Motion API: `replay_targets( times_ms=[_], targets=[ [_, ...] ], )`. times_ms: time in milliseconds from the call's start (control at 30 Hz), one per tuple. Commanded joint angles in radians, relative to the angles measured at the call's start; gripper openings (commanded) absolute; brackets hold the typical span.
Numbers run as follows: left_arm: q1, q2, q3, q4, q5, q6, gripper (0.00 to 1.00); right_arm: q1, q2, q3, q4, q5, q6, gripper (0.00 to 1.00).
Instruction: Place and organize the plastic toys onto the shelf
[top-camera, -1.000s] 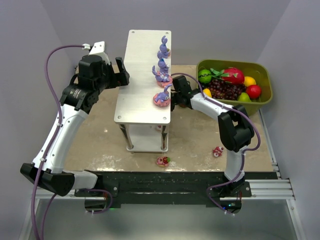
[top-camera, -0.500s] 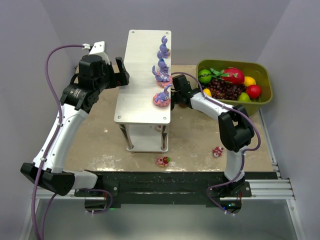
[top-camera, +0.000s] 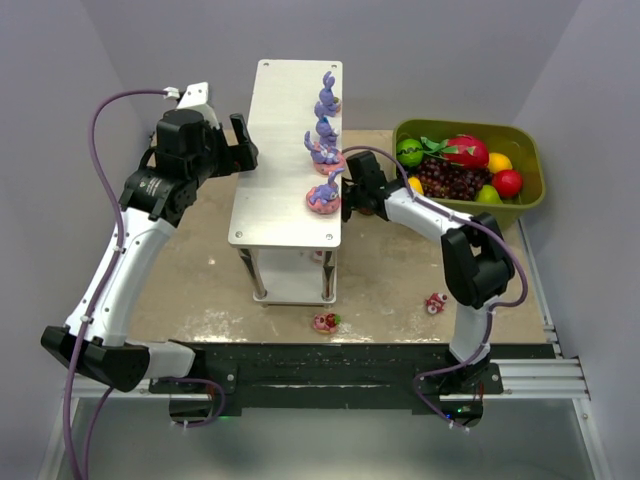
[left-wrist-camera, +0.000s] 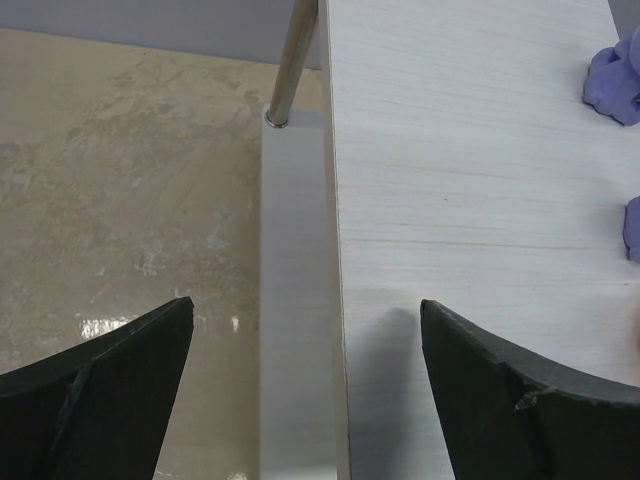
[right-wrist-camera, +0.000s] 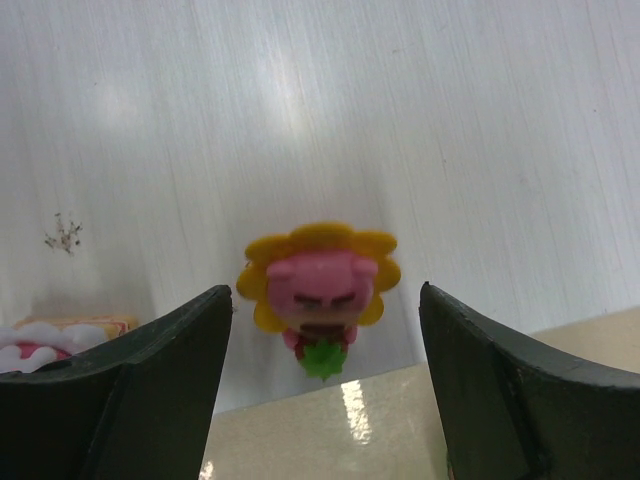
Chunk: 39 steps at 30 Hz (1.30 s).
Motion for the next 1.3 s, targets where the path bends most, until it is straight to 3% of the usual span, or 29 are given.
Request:
replay_targets(
  times_ms=[0, 967, 1267],
  targets=[
    [0.007, -0.034, 0.004, 0.03, 0.01, -0.009, 1.0, -0.004, -0.098, -0.051, 0.071, 0.025, 0.031, 0.78],
    [0.008, -0.022, 0.059, 0.001, 0.021, 0.008, 0.99, -0.05, -0.28, -0.244, 0.214, 0.025, 0.157, 0.77],
    [0.008, -0.017, 0.058, 0.005, 0.031, -0.009, 1.0, -0.067, -0.363, -0.285, 0.215, 0.136, 0.239, 0.77]
  ],
)
